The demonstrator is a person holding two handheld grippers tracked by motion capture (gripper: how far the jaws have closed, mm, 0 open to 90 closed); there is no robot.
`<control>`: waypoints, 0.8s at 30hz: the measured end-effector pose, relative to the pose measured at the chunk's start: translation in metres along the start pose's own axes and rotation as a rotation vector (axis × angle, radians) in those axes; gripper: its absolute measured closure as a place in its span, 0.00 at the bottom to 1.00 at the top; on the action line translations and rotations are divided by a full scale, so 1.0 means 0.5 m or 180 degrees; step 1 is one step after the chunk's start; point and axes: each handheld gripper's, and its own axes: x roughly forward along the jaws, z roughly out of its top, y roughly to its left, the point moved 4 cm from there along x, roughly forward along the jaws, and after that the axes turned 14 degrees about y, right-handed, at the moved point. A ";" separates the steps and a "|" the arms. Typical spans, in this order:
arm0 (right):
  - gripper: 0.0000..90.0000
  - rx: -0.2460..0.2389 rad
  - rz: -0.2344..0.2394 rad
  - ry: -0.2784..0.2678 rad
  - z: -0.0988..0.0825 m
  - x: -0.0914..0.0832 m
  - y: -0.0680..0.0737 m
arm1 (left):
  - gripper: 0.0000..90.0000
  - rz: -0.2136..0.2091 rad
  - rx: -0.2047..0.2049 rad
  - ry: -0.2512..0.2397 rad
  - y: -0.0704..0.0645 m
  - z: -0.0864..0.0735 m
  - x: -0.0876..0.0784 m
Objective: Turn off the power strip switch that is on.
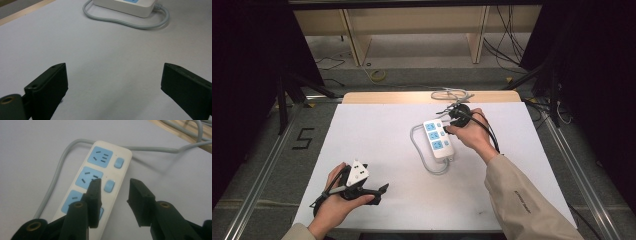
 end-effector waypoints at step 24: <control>0.53 -0.0081 0.0042 -0.0362 -0.071 -0.067 -0.006 | 0.08 0.0013 -0.0042 -0.0025 0.001 0.001 0.000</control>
